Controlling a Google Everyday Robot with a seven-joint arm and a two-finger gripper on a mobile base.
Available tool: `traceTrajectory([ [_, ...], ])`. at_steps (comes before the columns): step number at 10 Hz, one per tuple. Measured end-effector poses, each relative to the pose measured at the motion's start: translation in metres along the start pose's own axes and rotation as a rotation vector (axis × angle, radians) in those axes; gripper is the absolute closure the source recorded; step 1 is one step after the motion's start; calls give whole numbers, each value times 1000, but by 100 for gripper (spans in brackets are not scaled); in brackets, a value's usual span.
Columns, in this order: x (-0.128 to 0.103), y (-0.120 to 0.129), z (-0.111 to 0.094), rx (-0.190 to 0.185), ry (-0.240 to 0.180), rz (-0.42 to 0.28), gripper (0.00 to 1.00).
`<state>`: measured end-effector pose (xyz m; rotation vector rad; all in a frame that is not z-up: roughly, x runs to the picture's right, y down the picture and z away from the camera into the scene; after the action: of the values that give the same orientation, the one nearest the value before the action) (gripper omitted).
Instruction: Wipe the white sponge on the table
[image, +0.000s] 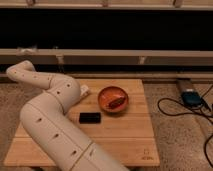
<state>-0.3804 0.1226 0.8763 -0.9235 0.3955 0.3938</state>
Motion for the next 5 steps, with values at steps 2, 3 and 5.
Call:
traceTrajectory([
  [2,10,-3,2,3,11,29,100],
  [3,14,-6,2,4,13,44,100],
  [5,23,-14,3,4,15,86,100],
])
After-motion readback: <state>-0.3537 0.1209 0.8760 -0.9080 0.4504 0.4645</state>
